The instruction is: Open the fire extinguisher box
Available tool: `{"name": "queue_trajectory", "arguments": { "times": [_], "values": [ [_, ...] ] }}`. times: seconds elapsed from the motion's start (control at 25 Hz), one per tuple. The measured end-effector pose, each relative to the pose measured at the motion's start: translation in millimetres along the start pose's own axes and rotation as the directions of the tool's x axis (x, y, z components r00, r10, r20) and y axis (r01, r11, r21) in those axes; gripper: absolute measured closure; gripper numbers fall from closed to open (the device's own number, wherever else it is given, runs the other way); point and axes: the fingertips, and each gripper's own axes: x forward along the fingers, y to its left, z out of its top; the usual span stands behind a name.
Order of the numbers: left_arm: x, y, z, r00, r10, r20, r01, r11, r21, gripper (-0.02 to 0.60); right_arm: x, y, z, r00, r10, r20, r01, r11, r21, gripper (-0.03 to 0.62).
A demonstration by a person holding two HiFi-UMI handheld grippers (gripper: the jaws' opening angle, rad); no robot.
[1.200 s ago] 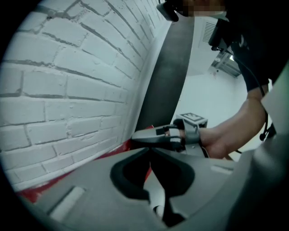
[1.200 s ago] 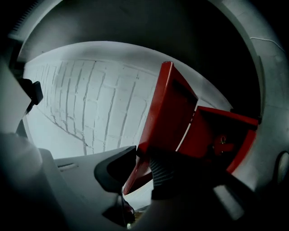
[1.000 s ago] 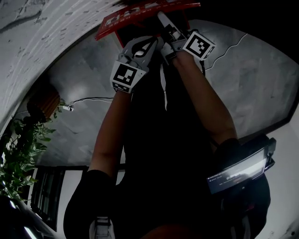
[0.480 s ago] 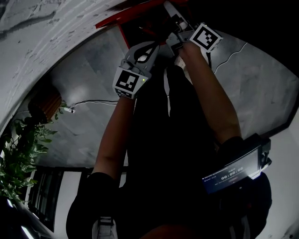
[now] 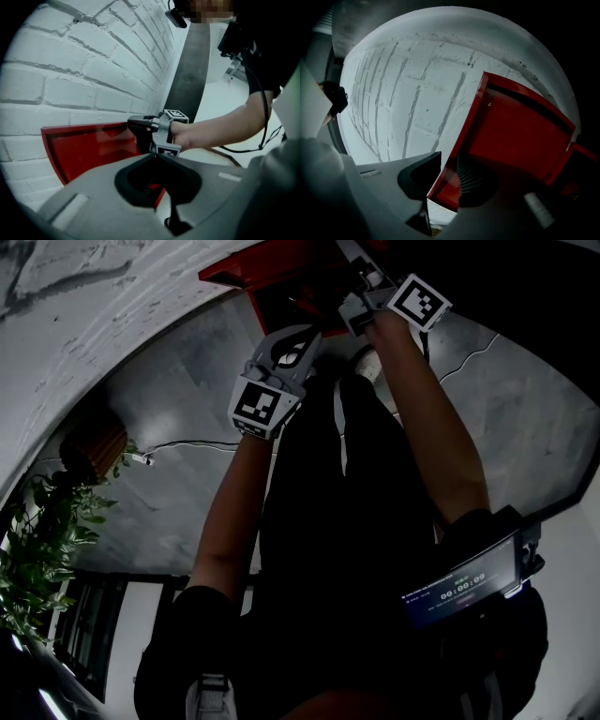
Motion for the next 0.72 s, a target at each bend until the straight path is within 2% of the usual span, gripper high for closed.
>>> {"name": "queue_trajectory", "arguments": {
  "times": [0.08, 0.28, 0.4, 0.56, 0.72],
  "values": [
    [-1, 2, 1, 1.0, 0.003, 0.001, -0.003, 1.0, 0.004, 0.575, 1, -3, 2, 1.0, -0.001, 0.005, 0.001, 1.0, 0.012, 0.475],
    [-10, -2, 13, 1.0, 0.013, 0.017, -0.013, 1.0, -0.001, 0.575, -25, 1, -2, 0.999, -0.04, -0.033, 0.04, 0.999, -0.001, 0.469],
    [-24, -13, 26, 0.999, 0.021, 0.043, -0.02, 1.0, -0.011, 0.577, -52, 30, -11, 0.991, -0.035, -0.129, 0.02, 0.993, -0.113, 0.476],
    [-41, -34, 67, 0.995, -0.001, 0.095, -0.001, 1.0, 0.014, 0.581, -86, 104, -5, 0.97, 0.002, -0.244, -0.087, 0.936, -0.34, 0.519],
    [-68, -57, 129, 0.99, -0.024, 0.14, 0.021, 0.999, 0.027, 0.581, -111, 188, -1, 0.946, 0.071, -0.316, -0.229, 0.837, -0.497, 0.568]
  ]
}}
